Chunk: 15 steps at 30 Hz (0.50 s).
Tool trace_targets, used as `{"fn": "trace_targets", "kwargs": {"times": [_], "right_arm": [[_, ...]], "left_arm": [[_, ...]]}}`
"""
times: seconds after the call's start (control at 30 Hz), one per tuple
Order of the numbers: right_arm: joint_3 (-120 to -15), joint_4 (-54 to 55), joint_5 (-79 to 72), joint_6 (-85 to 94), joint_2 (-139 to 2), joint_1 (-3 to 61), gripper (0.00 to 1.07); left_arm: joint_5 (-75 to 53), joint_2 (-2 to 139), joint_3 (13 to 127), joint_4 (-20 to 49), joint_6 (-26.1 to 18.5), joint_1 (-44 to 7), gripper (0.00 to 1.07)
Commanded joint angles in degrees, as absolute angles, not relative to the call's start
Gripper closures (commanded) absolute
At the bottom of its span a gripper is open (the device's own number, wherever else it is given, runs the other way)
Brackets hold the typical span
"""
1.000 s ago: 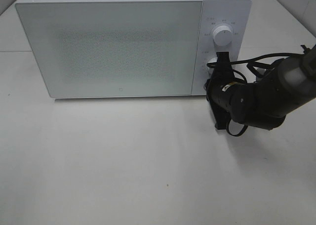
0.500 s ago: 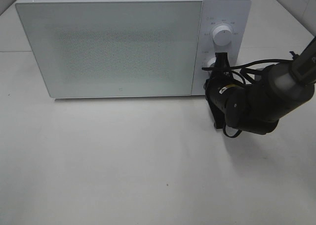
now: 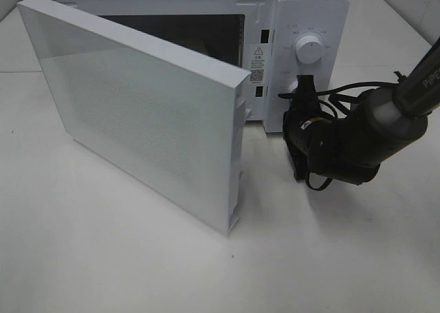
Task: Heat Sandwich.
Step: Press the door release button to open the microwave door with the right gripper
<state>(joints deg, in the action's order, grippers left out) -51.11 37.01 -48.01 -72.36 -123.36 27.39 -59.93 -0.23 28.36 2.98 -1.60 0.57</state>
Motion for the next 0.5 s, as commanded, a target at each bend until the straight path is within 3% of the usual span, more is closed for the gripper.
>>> {"fn": "trace_targets", "kwargs": {"times": [0.03, 0.5], "right_arm": [[-56.8, 31.9, -59.7, -71.7, -122.7, 25.3, 1.07], [-56.8, 31.7, -55.3, -70.2, -121.6, 25.7, 1.07]], "left_arm": [[-59.3, -1.9, 28.2, 3.3, -1.6, 0.6, 0.09], [-59.3, -1.9, 28.2, 3.3, -1.6, 0.6, 0.09]]}}
